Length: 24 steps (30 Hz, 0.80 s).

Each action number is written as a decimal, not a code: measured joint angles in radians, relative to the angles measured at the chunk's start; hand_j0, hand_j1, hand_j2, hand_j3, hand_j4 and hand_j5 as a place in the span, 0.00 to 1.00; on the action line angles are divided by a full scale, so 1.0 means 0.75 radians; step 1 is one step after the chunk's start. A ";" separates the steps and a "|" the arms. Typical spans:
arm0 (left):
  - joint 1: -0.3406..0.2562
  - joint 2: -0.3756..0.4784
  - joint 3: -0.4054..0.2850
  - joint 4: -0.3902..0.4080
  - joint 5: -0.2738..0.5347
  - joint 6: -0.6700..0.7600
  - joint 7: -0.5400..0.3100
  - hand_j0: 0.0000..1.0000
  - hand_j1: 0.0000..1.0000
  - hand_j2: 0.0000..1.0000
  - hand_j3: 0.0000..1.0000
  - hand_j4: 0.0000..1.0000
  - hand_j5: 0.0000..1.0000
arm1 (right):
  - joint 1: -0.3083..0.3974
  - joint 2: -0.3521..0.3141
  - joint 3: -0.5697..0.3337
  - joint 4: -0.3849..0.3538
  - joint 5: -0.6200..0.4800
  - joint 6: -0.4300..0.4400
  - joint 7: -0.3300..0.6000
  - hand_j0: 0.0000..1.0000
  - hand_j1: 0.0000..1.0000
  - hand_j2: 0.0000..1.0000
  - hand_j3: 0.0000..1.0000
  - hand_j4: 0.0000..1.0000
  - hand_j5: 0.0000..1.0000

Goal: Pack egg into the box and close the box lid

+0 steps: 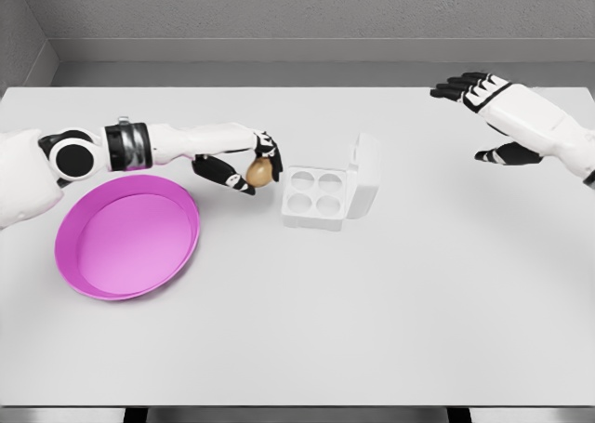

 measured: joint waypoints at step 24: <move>-0.027 -0.169 -0.019 0.082 0.080 0.000 -0.017 0.46 0.46 0.46 0.46 0.46 0.46 | -0.006 0.088 0.059 0.031 0.022 -0.002 0.302 1.00 1.00 1.00 1.00 1.00 1.00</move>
